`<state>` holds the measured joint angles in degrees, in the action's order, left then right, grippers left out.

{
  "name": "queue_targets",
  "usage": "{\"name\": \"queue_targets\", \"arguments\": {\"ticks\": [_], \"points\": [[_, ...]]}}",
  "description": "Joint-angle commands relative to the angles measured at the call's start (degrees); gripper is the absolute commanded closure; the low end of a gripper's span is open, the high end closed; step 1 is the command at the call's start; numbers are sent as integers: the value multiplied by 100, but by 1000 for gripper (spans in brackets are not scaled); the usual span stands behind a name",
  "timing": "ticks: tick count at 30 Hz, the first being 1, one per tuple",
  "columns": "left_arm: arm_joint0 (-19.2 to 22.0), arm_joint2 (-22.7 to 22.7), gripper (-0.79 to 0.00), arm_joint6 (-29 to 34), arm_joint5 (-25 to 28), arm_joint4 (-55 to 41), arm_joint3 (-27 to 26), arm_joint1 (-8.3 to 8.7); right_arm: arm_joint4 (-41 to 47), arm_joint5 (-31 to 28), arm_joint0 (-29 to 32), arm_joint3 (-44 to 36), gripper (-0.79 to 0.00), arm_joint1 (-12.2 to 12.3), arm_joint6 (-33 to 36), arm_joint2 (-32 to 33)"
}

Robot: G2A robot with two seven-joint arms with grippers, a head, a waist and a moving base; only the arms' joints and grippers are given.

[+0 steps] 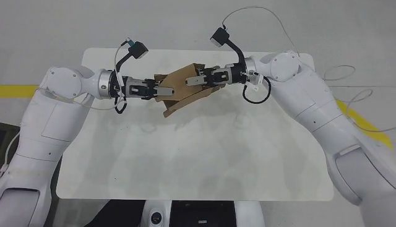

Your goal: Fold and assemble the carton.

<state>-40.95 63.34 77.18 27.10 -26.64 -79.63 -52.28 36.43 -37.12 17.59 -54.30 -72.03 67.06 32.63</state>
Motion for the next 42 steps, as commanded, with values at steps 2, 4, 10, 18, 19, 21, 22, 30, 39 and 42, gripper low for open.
{"name": "queue_targets", "arguments": {"ticks": [2,4,10,18,19,21,22,30,39,42], "points": [[0,-12,0,3,-3,-15,4,5,48,95,-27,45,-354,-38,105,11],[1,-20,0,2,-2,-18,-3,8,19,169,-49,54,-345,-57,179,5],[-3,-48,0,7,-7,-40,-26,19,-60,268,-105,91,-197,-118,278,-13],[4,-73,0,15,-15,-73,-19,34,-91,303,-115,197,0,-187,314,-13],[7,-74,0,17,-16,-77,-19,36,-92,308,-115,200,0,-191,319,-9],[9,-77,0,17,-17,-82,-19,39,-100,323,-111,205,0,-197,333,-1],[11,-78,0,13,-13,-83,-20,41,-99,336,-111,201,0,-200,346,3],[7,-19,-785,37,-37,-268,39,51,-101,365,-73,228,0,-212,376,58],[-6,80,-785,250,-250,-808,17,51,-272,171,64,335,0,-248,127,172],[-22,110,-785,311,-311,-977,10,49,-445,196,125,301,0,-264,-130,211]]}}
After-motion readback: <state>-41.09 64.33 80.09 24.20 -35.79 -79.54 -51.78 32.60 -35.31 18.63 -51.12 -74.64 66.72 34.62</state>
